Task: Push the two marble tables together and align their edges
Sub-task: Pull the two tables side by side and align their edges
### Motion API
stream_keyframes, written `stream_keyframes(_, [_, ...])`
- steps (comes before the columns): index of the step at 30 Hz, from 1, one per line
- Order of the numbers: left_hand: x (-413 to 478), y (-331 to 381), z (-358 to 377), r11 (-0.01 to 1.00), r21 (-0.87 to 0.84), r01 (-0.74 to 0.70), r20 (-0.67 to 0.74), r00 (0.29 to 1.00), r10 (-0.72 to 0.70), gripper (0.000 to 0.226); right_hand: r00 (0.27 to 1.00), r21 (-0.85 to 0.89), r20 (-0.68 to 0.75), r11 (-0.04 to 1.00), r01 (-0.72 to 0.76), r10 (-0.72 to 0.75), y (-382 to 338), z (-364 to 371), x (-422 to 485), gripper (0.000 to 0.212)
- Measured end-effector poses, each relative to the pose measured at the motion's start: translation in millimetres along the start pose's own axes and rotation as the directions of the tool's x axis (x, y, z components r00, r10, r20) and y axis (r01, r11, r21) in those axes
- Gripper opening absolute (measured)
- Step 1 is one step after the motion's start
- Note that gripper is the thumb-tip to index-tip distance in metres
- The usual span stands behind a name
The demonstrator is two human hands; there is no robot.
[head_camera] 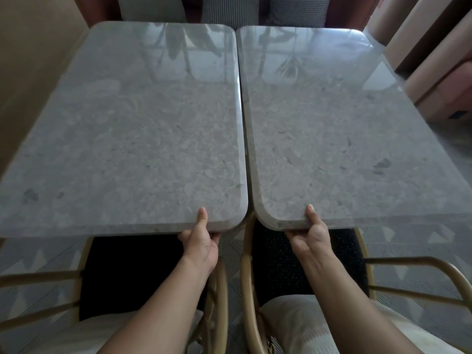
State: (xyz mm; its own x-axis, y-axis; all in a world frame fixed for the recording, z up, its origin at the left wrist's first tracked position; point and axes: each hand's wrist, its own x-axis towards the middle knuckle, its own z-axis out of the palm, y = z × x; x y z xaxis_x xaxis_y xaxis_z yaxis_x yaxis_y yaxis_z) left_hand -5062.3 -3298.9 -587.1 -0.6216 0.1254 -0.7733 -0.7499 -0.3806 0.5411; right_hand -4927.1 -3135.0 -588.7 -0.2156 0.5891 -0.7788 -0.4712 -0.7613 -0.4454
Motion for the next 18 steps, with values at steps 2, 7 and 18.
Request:
stream_keyframes(2, [0.5,-0.1,0.7,1.0,-0.001,0.003,0.002,1.0,-0.003,0.059,1.0,0.002,-0.007,1.0,0.002,-0.002,2.0,-1.5,-4.0,0.044])
stream_keyframes(7, [1.1,-1.7,-0.7,1.0,-0.02,-0.002,0.003,1.0,0.002,0.059,0.999,0.006,-0.041,1.0,0.008,-0.007,6.7,-0.2,-11.6,0.044])
stream_keyframes(18, [7.2,-8.2,-1.7,0.999,-0.047,-0.01,-0.006,1.0,0.01,0.057,0.994,0.026,-0.112,1.0,0.01,-0.007,22.3,1.4,-14.8,0.044])
